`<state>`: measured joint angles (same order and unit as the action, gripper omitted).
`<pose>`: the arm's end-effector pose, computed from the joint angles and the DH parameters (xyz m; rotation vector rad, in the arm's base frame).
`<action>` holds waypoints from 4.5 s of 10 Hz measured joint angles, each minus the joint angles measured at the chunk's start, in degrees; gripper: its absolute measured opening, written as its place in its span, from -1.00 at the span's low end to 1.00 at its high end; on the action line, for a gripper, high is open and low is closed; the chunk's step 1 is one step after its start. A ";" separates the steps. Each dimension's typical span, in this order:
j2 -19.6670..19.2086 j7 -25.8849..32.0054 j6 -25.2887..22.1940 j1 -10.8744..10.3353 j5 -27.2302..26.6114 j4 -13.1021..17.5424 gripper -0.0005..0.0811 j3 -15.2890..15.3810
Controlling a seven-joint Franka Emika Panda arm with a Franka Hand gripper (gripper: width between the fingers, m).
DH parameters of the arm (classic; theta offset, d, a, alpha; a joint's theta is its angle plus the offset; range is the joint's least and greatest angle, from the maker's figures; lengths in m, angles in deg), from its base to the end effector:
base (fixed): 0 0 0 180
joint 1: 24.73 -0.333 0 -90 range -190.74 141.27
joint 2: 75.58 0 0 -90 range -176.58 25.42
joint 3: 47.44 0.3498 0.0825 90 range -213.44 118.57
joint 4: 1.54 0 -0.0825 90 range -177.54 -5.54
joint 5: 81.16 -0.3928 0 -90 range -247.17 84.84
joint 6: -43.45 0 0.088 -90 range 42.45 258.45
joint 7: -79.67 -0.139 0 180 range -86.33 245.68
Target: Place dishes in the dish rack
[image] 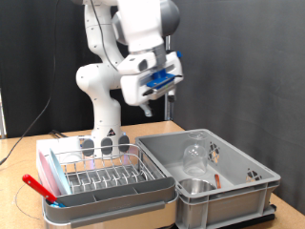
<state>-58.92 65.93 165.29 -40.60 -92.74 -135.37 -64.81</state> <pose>0.4671 -0.0023 0.4507 -2.8288 0.5123 -0.0501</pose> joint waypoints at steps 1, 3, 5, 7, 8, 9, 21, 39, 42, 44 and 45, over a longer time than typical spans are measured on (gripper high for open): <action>-0.07 -2.22 -0.87 -0.42 0.44 0.05 0.99 1.67; -0.20 -6.92 -0.22 -1.09 2.04 -0.29 0.99 5.26; -0.59 -11.07 3.12 -1.51 3.54 -1.51 0.99 8.73; -1.70 -12.48 5.30 -1.53 3.97 -2.33 0.99 10.02; -2.63 -12.55 5.86 -1.48 3.86 -2.32 0.99 10.01; -3.63 -12.56 6.85 -1.40 3.43 -2.24 0.99 9.92; -17.25 -5.64 14.74 -2.62 1.14 -0.52 0.99 11.98; -34.52 -9.44 31.88 -3.92 2.76 -0.53 0.29 15.58; -34.74 -9.44 32.09 -3.81 2.15 -0.52 -0.38 15.57; -34.71 -9.33 32.21 -3.69 1.22 -0.43 -0.68 15.60; -34.67 -9.03 32.22 -3.60 0.48 -0.40 -0.68 15.68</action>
<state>-93.58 56.89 197.51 -44.19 -92.26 -135.77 -49.13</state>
